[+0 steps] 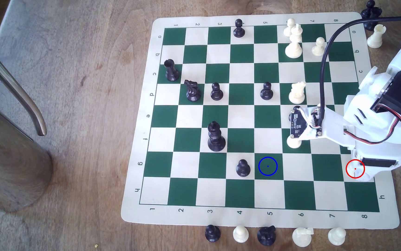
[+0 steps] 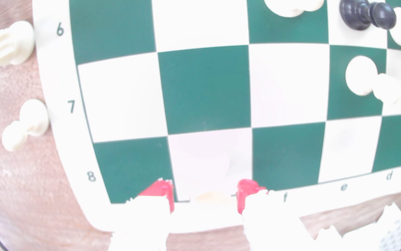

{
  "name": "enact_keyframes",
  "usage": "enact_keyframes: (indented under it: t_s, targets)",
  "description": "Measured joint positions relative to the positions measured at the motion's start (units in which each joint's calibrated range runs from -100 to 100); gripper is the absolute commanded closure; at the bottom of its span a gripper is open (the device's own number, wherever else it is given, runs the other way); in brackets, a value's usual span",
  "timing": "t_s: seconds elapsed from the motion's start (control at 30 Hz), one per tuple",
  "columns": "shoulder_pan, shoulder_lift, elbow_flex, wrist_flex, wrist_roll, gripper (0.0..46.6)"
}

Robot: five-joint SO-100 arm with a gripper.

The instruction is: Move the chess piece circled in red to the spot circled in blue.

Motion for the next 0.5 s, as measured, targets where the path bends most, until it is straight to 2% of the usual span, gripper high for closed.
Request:
enact_keyframes:
  t_s: [0.13,0.3,0.5]
  targets:
    - [-0.59,0.00,0.00,0.00,0.00,34.7]
    - [-0.81,0.00,0.00,-0.40,-0.29,45.5]
    - [-1.25,0.00,0.00,-0.40,-0.29,46.2]
